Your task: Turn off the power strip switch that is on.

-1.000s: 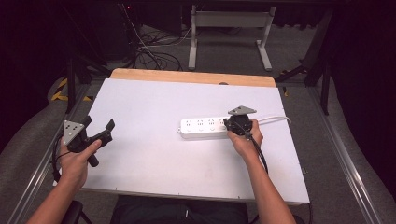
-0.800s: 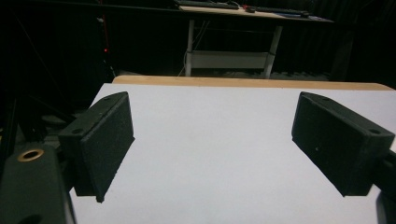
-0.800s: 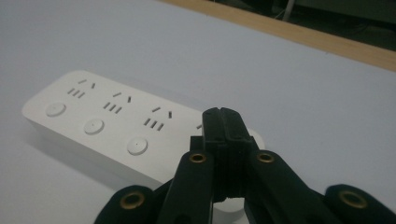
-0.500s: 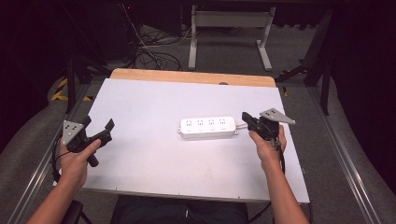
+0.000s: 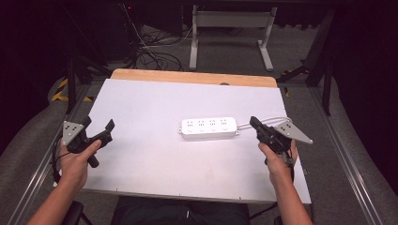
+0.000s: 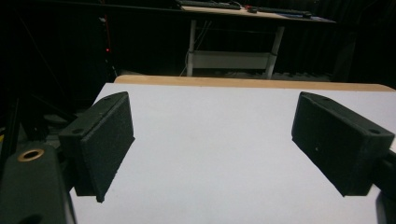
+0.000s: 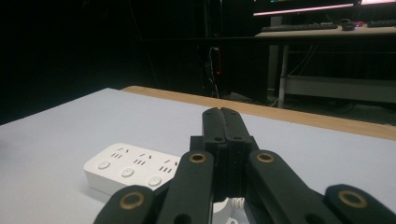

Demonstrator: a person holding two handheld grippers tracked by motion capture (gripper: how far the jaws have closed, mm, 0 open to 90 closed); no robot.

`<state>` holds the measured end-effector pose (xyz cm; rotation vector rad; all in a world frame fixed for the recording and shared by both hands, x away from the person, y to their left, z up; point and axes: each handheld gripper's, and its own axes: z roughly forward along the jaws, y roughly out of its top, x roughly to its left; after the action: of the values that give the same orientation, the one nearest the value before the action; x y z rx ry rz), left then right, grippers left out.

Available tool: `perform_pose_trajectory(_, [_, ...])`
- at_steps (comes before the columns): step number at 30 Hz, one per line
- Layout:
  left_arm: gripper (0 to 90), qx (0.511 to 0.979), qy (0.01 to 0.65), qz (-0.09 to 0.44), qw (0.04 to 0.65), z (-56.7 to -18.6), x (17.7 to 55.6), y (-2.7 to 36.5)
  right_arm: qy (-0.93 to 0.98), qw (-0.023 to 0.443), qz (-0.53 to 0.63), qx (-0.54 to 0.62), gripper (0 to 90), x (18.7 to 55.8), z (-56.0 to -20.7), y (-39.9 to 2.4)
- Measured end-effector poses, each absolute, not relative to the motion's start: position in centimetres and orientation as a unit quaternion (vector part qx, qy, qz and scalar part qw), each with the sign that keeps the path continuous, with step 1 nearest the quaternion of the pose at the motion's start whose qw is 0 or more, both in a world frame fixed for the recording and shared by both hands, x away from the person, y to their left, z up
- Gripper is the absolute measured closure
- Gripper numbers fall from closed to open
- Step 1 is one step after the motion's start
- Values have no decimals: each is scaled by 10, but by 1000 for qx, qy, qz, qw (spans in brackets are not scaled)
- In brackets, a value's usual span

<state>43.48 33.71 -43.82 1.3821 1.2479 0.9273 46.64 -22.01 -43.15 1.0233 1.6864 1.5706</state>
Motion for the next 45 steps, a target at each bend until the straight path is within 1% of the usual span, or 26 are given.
perform_pose_trajectory(17, [136, 575, 515, 384, 507, -438, 435, 337, 646, 320, 574, 388, 900, 465, -440, -222])
perform_pose_trajectory(18, [136, 574, 515, 384, 507, -438, 435, 337, 646, 319, 575, 387, 881, 466, -440, -222])
perform_pose_trajectory(19, [136, 574, 515, 383, 508, -438, 435, 336, 646, 316, 576, 389, 819, 466, -440, -222])
perform_pose_trajectory(20, [136, 574, 515, 383, 508, -438, 435, 336, 646, 316, 576, 389, 819, 466, -440, -222])
perform_pose_trajectory(22, [136, 575, 515, 383, 507, -438, 435, 336, 649, 320, 573, 385, 736, 466, -440, -221])
perform_pose_trajectory(23, [136, 573, 517, 383, 508, -438, 435, 336, 647, 318, 574, 388, 672, 466, -440, -221])
perform_pose_trajectory(24, [136, 574, 515, 383, 508, -438, 435, 336, 646, 314, 571, 398, 499, 468, -440, -220])
perform_pose_trajectory(25, [136, 575, 515, 384, 507, -438, 435, 337, 646, 314, 571, 398, 499, 468, -440, -220])
perform_pose_trajectory(26, [136, 575, 515, 384, 507, -438, 435, 337, 645, 310, 568, 407, 390, 470, -441, -219])
perform_pose_trajectory(27, [136, 575, 515, 383, 507, -438, 435, 337, 645, 310, 568, 407, 390, 470, -441, -219])
perform_pose_trajectory(29, [136, 575, 515, 384, 507, -438, 435, 337, 645, 301, 569, 411, 260, 472, -442, -219])
perform_pose_trajectory(31, [136, 573, 516, 383, 508, -438, 435, 336, 648, 300, 566, 412, 187, 473, -443, -219])
perform_pose_trajectory(32, [136, 573, 516, 384, 508, -438, 435, 336, 647, 297, 570, 411, 136, 473, -443, -219])
perform_pose_trajectory(33, [136, 573, 516, 384, 508, -438, 435, 336, 647, 297, 570, 411, 136, 473, -443, -219])
perform_pose_trajectory(34, [136, 573, 516, 384, 507, -438, 435, 336, 646, 295, 574, 408, 103, 472, -442, -219])
perform_pose_trajectory(37, [135, 573, 517, 384, 507, -438, 436, 336, 646, 295, 573, 409, 79, 472, -442, -219])
perform_pose_trajectory(45, [135, 577, 514, 381, 507, -438, 437, 335, 643, 296, 570, 416, 43, 471, -442, -222])
